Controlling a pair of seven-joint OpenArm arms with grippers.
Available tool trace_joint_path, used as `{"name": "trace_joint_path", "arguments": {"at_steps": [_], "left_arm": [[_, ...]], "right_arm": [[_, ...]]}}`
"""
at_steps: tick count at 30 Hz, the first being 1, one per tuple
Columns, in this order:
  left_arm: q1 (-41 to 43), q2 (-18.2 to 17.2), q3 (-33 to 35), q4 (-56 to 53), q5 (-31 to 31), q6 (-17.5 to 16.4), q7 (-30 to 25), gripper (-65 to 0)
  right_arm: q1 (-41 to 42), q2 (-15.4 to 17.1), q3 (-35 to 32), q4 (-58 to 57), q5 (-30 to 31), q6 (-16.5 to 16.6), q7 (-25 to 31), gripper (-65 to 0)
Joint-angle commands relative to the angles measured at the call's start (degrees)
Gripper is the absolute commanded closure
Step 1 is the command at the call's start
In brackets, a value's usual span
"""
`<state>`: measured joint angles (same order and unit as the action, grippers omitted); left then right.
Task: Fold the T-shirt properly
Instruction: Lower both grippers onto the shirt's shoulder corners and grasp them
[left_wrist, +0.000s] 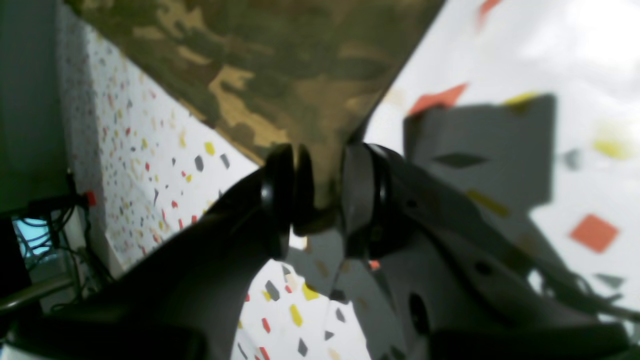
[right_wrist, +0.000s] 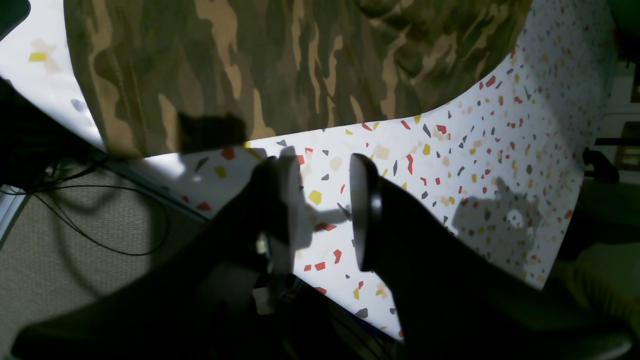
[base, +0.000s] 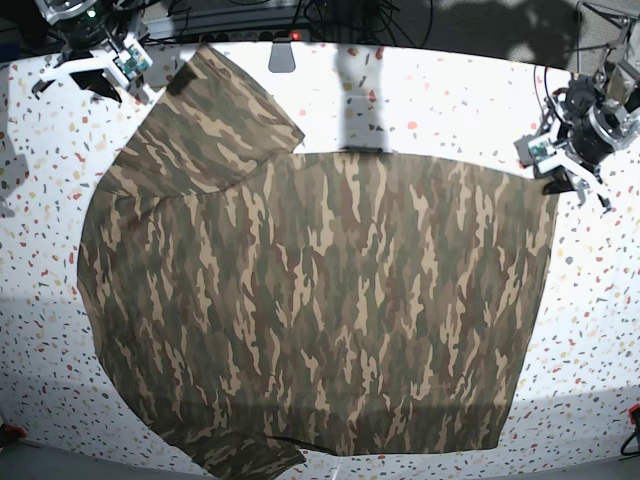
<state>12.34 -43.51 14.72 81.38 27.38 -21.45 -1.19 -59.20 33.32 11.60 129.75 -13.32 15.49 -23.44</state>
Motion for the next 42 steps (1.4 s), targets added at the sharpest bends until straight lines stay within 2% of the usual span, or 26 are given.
{"name": "trace_joint_path", "arguments": {"at_steps": [1,5,9,18,21,23,26,32,42], "left_arm": [[-0.7,-1.1,-0.3,-0.5,0.7,-0.2,1.4,-16.6],[-0.8,-1.1,-0.3,-1.7,1.2,-0.3,1.4,-14.4],[-0.8,-1.1,-0.3,-1.7,1.3,-0.3,1.3,0.0],[-0.8,-1.1,-0.3,-1.7,1.2,-0.2,0.2,0.0],[-0.8,-1.1,-0.3,-1.7,1.1,-0.2,-0.2,0.0],[-0.8,-1.1,-0.3,-1.7,1.1,-0.2,-0.2,0.0],[-0.8,-1.1,-0.3,-1.7,1.1,-0.2,-0.2,0.0],[-0.9,-1.0,-0.3,-1.0,1.7,-0.2,-0.1,0.0],[-1.0,1.9,-0.3,-1.0,1.8,-0.2,1.4,0.0]], "right_arm": [[-0.5,0.5,0.4,0.9,0.0,-0.7,0.9,-18.5],[-0.5,0.5,0.4,0.9,0.0,-0.7,0.9,-18.5],[-0.5,0.5,0.4,0.9,0.0,-0.7,0.9,-18.5],[-0.5,0.5,0.4,0.9,-0.7,-0.7,2.5,-18.5],[-0.5,0.7,0.4,0.9,-4.1,-0.7,3.1,-18.7],[-0.5,1.2,0.4,0.9,-6.1,-0.4,4.4,-21.1],[0.5,2.9,0.4,0.7,-6.4,1.8,5.7,-24.2],[7.2,4.7,0.4,-3.2,-7.4,5.9,5.8,-24.2],[13.1,4.7,-1.5,-11.6,-14.1,6.0,9.7,-24.2]]}}
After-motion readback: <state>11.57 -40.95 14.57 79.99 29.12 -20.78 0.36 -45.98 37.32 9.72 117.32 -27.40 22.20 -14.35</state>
